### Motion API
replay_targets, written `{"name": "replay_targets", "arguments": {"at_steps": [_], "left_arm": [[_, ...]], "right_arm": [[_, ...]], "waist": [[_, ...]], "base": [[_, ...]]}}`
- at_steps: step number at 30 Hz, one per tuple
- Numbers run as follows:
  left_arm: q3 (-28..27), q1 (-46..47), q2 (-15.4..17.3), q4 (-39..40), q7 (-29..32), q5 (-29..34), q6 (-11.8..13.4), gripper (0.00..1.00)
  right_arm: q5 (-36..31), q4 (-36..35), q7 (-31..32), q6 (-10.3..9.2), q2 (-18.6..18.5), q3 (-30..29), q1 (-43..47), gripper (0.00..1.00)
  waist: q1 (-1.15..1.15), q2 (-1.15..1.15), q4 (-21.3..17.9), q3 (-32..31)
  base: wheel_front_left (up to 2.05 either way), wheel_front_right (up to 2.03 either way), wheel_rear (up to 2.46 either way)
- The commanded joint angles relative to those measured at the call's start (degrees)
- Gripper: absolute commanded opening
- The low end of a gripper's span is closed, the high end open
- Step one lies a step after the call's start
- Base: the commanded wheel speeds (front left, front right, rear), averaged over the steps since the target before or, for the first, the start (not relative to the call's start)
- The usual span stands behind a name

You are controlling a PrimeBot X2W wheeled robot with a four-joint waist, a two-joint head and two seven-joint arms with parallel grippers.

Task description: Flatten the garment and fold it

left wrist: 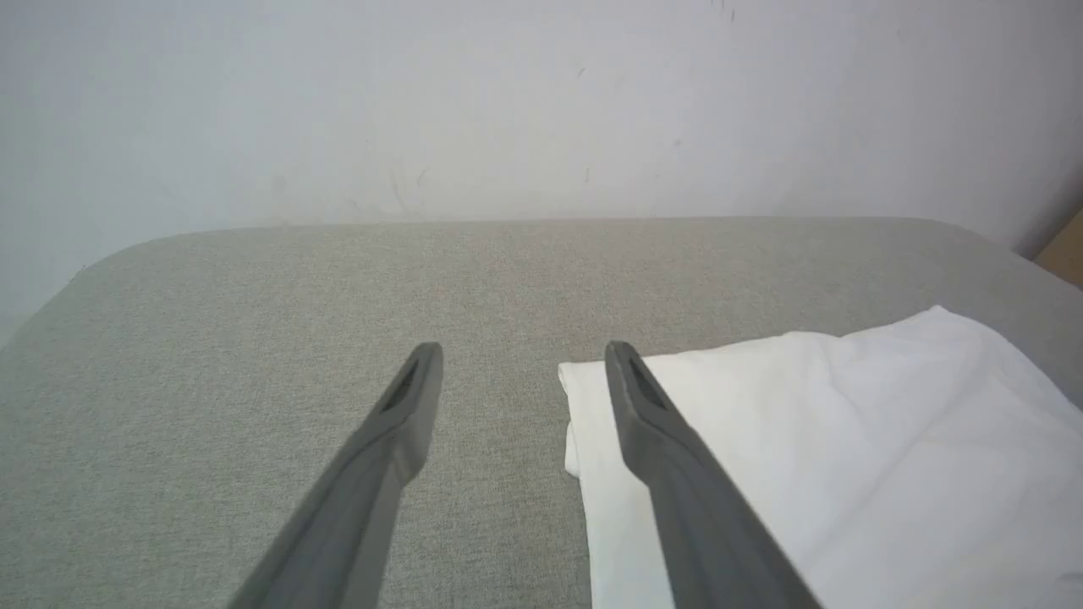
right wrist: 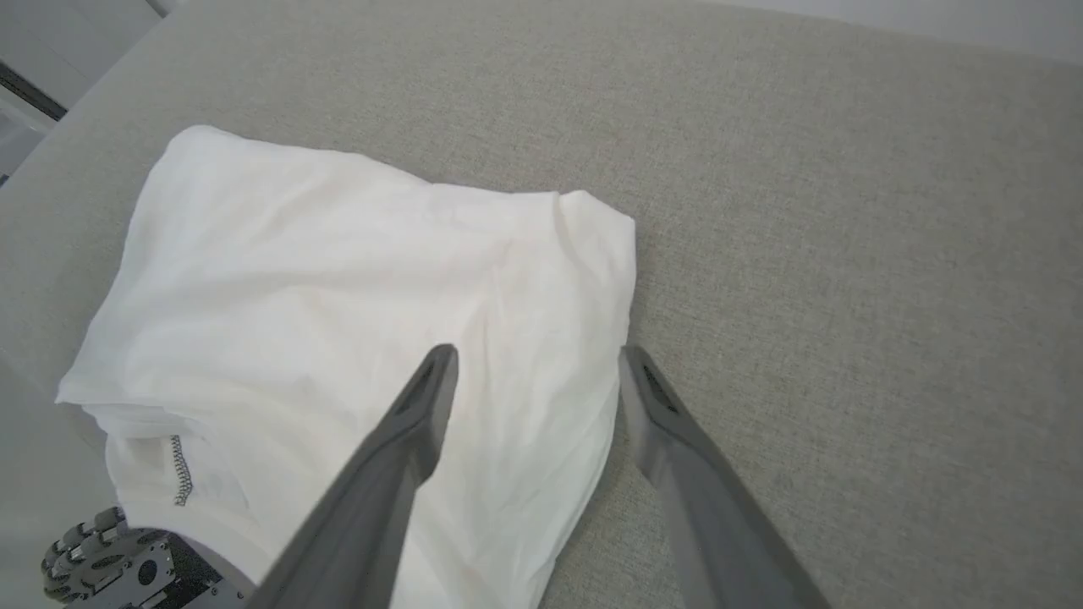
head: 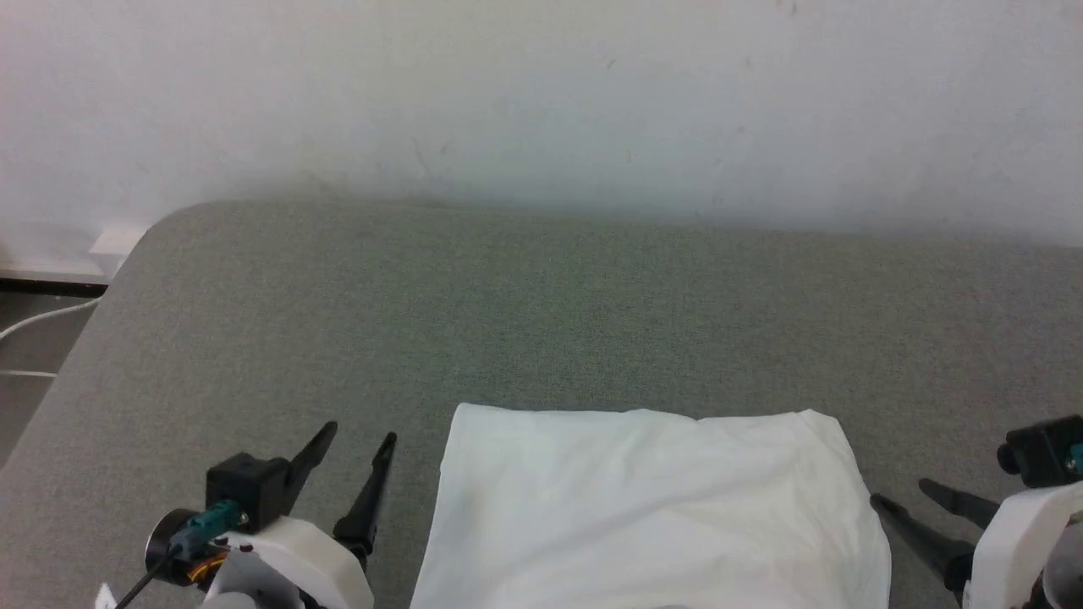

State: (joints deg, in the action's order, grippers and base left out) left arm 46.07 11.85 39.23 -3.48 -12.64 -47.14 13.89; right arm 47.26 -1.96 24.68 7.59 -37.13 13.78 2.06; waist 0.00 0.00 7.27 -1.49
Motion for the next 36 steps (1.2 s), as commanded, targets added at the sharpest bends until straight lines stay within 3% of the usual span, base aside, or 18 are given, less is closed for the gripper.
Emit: {"name": "replay_targets", "arguments": {"at_steps": [1,4,7,12,20,27,28,29,36], "left_arm": [[-1.4,-1.2,-1.1,0.4,-0.9,-0.8,0.9,1.0],[-6.9,-3.5,-4.5,1.2,-2.2,-2.1,2.9,1.0],[-14.9,-6.2,-9.2,3.2,-2.3,0.3,4.4,1.0],[-25.6,-12.2,-16.9,4.8,-2.3,8.0,2.9,1.0],[-32.3,-16.1,-23.7,2.9,-2.3,20.4,-2.9,1.0],[-36.0,-16.1,-28.7,1.5,-2.4,26.1,-7.3,1.0],[-36.4,-15.9,-29.3,1.2,-2.4,26.6,-8.0,1.0],[-36.9,-15.8,-29.9,0.9,-2.4,27.1,-8.5,1.0],[-40.1,-15.1,-32.2,-0.8,-2.4,29.9,-11.8,1.0]], "right_arm": [[-1.7,0.9,0.3,-0.1,1.8,-0.8,1.3,1.0],[-5.7,4.9,2.0,-0.1,8.6,-5.6,2.7,1.0],[-10.1,8.4,3.8,-0.1,15.6,-10.7,3.4,1.0],[-15.7,10.9,6.4,-0.1,24.1,-15.2,3.5,1.0],[-22.2,16.3,7.9,-0.1,29.6,-17.3,2.7,1.0],[-24.4,21.6,6.6,-0.1,32.2,-16.3,2.3,1.0],[-24.3,22.4,6.6,-0.1,32.5,-15.9,2.3,0.35],[-24.2,23.1,6.4,-0.1,32.7,-15.7,2.3,0.0],[-24.2,23.2,-0.2,-0.1,31.7,-17.3,0.4,0.0]], "waist": [[0.0,0.0,0.2,0.0],[0.0,0.0,0.5,0.1],[0.0,0.0,1.0,0.4],[0.0,0.0,1.5,1.7],[0.0,0.0,2.0,3.8],[0.0,0.0,2.3,5.6],[0.0,0.0,2.3,5.7],[0.0,0.0,2.3,5.9],[0.0,0.0,1.8,5.3]], "base": [[0.0,0.0,0.0],[0.0,0.0,0.0],[0.0,0.0,0.0],[0.0,0.0,0.0],[0.0,0.0,0.0],[0.0,0.0,0.0],[0.0,0.0,0.0],[0.0,0.0,0.0],[0.0,0.0,0.0]]}}
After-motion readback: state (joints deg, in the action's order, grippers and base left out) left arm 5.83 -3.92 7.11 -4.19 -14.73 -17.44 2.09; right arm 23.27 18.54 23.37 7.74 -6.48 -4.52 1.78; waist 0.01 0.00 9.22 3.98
